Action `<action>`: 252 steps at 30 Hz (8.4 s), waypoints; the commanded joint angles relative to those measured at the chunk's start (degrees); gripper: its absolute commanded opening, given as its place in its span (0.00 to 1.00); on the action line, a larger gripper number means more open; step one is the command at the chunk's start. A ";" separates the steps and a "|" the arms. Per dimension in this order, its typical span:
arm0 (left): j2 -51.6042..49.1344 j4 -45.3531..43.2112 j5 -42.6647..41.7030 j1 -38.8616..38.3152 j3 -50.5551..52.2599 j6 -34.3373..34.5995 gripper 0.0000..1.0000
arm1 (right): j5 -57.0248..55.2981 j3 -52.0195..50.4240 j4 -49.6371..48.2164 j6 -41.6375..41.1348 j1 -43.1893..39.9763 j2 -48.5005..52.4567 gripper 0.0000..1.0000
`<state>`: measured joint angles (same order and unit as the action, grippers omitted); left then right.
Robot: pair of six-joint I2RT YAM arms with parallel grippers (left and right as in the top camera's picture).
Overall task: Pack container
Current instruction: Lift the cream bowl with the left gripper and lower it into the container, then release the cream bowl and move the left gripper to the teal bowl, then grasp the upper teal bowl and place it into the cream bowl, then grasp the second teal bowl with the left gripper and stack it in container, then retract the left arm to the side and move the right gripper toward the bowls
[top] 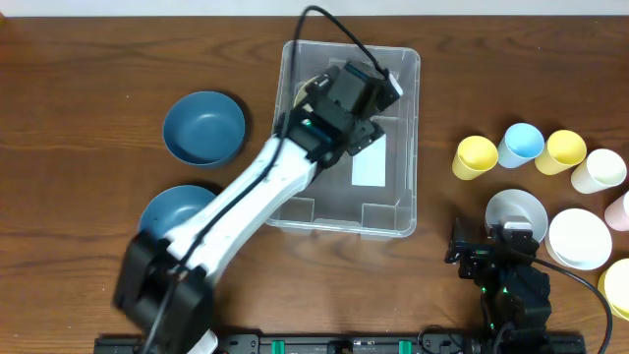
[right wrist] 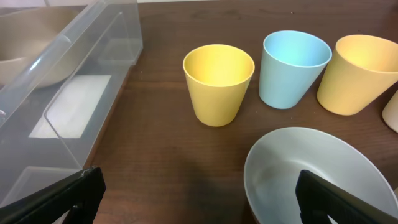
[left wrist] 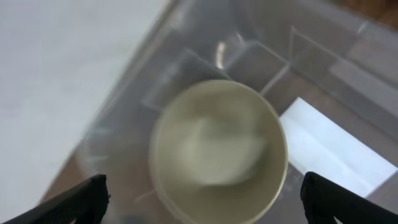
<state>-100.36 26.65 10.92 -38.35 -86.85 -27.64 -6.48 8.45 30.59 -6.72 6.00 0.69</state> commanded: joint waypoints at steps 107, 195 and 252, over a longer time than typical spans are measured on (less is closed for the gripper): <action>-9.22 7.21 -11.54 2.58 -5.49 2.38 0.06 | -0.57 -0.15 0.02 0.57 -0.33 -0.20 0.99; 5.95 21.86 -15.10 19.54 -12.70 31.15 0.06 | -0.57 -0.15 0.02 0.57 -0.33 -0.20 0.99; 28.02 40.61 -6.36 40.70 -19.30 35.23 0.98 | 11.08 -0.17 -0.55 -8.76 -0.33 -0.20 0.99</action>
<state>-72.53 67.11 3.86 2.07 -106.06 7.31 -3.68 8.45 30.26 -8.93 6.00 0.69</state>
